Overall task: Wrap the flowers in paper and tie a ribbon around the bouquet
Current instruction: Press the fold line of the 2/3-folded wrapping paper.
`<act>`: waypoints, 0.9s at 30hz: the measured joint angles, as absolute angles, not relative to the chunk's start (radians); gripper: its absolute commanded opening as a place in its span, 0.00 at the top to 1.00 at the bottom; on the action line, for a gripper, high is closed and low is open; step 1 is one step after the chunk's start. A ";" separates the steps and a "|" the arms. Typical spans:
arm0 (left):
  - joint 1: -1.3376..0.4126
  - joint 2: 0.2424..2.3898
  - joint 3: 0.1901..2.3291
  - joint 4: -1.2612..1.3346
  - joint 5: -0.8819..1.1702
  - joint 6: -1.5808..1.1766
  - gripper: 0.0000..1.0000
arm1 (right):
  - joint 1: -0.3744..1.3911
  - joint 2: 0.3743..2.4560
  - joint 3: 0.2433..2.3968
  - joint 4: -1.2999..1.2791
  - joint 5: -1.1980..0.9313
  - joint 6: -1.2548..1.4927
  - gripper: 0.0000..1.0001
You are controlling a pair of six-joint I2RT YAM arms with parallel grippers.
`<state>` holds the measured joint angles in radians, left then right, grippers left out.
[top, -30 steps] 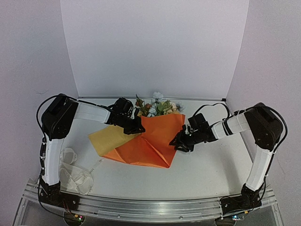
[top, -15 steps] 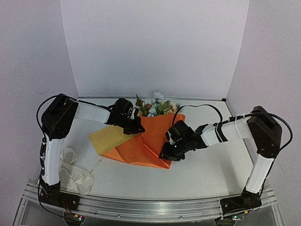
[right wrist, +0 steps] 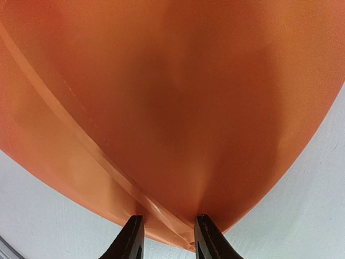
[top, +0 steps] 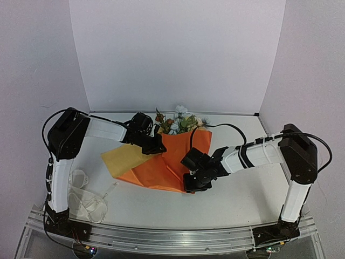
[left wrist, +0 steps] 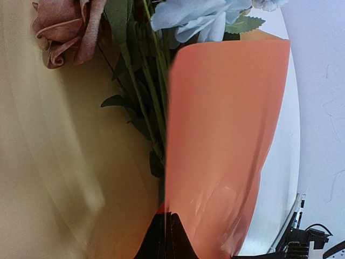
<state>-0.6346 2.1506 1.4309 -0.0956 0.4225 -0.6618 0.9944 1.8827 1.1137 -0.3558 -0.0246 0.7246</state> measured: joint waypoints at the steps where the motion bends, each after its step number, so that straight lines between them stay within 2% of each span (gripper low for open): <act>1: -0.635 2.151 1.431 -0.096 0.422 -0.662 0.81 | 0.996 1.884 1.116 -0.359 -0.018 0.724 0.66; 5: -0.635 2.144 1.416 -0.095 0.416 -0.658 0.61 | 1.002 1.887 1.119 -0.366 -0.004 0.724 0.66; 12: -0.635 2.015 1.343 -0.133 0.381 -0.659 0.57 | 1.012 1.891 1.123 -0.370 0.016 0.721 0.66; 15: -0.635 1.917 1.332 -0.132 0.370 -0.660 0.60 | 1.015 1.894 1.127 -0.374 0.019 0.722 0.67; 19: -0.648 1.842 1.333 -0.125 0.386 -0.680 0.71 | 1.017 1.896 1.130 -0.379 0.025 0.722 0.67; 27: -0.770 1.975 1.333 -0.082 0.513 -0.757 0.87 | 1.023 1.898 1.132 -0.381 0.036 0.722 0.67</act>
